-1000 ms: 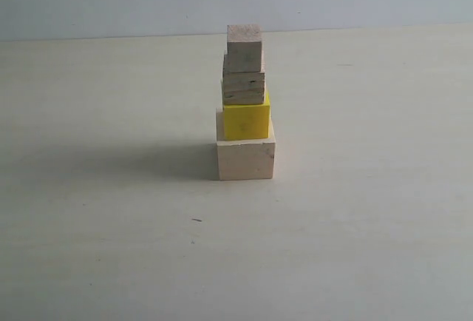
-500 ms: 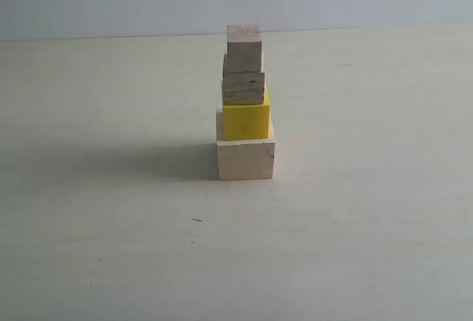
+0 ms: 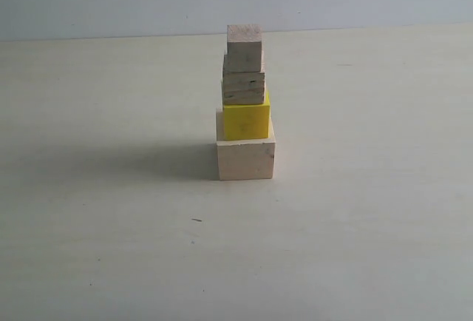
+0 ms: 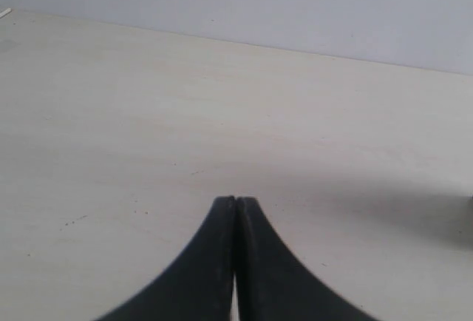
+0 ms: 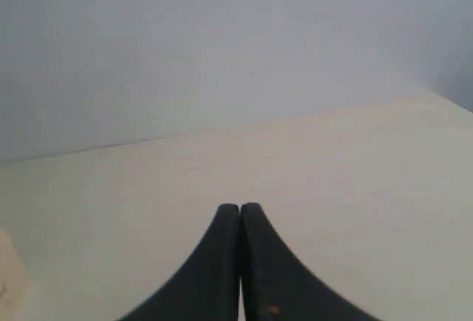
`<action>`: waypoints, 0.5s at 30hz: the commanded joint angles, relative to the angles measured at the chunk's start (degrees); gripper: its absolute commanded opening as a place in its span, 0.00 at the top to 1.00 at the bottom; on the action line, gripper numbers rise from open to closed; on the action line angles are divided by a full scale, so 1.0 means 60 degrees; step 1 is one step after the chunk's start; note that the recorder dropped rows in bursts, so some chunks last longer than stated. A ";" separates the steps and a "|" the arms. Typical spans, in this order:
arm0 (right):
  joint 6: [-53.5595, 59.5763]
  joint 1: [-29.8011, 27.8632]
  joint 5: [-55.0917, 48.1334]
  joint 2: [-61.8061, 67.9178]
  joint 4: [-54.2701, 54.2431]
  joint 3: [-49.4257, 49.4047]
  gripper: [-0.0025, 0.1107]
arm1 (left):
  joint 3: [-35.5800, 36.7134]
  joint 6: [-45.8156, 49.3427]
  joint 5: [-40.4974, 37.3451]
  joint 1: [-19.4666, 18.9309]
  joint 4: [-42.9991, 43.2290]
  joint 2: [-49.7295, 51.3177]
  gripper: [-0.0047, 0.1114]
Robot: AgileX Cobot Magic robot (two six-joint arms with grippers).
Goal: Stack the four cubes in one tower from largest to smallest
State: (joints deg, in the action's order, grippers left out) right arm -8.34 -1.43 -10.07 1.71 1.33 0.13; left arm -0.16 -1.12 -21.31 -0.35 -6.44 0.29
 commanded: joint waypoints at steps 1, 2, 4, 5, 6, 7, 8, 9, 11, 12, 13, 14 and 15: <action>0.1390 0.0015 -0.0202 -0.0089 -0.0671 -0.0022 0.98 | 0.0027 -0.0070 0.0024 0.0050 -0.0029 -0.0048 0.95; 0.1390 0.0015 -0.0508 -0.0233 -0.0663 -0.0022 0.98 | 0.0027 -0.0070 0.0024 0.0050 -0.0029 -0.0048 0.95; 0.1390 0.0015 -0.0844 -0.0284 -0.0663 -0.0022 0.98 | 0.0027 -0.0070 0.0024 0.0050 -0.0029 -0.0048 0.95; 0.1390 0.0015 -0.0865 -0.0284 -0.0663 -0.0022 0.98 | 0.0027 -0.0070 0.0024 0.0050 -0.0029 -0.0048 0.95; 0.1390 0.0015 -0.0865 -0.0284 -0.0663 -0.0022 0.98 | 0.0027 -0.0070 0.0024 0.0050 -0.0029 -0.0048 0.95; 0.1390 0.0015 -0.0883 -0.0284 -0.0663 -0.0022 0.98 | 0.0027 -0.0070 0.0024 0.0050 -0.0029 -0.0048 0.95; 0.1390 0.0015 -0.0883 -0.0284 -0.0663 -0.0022 0.98 | 0.0027 -0.0070 0.0024 0.0050 -0.0029 -0.0048 0.95; 0.1390 0.0015 -0.0946 -0.0284 -0.0663 -0.0022 0.98 | 0.0027 -0.0070 0.0024 0.0050 -0.0029 -0.0048 0.95; 0.1390 0.0015 -0.1293 -0.0284 -0.0648 -0.0022 0.98 | 0.0027 -0.0070 0.0024 0.0050 -0.0029 -0.0048 0.95; 0.1390 0.0015 -0.1474 -0.0284 -0.0625 -0.0022 0.98 | 0.0027 -0.0070 0.0024 0.0050 -0.0029 -0.0048 0.95; 0.1390 0.0015 -0.1470 -0.0284 -0.0625 -0.0022 0.98 | 0.0027 -0.0070 0.0024 0.0050 -0.0029 -0.0048 0.95; 0.1390 0.0015 -0.1528 -0.0284 -0.0625 -0.0022 0.98 | 0.0027 -0.0070 0.0024 0.0050 -0.0029 -0.0048 0.95; 0.1390 0.0015 -0.1546 -0.0284 -0.0625 -0.0022 0.98 | 0.0027 -0.0070 0.0024 0.0050 -0.0029 -0.0048 0.95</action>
State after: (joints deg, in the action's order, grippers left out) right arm -0.64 -1.43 -18.93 0.40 -2.23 0.13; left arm -0.16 -1.12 -21.31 -0.35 -6.44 0.29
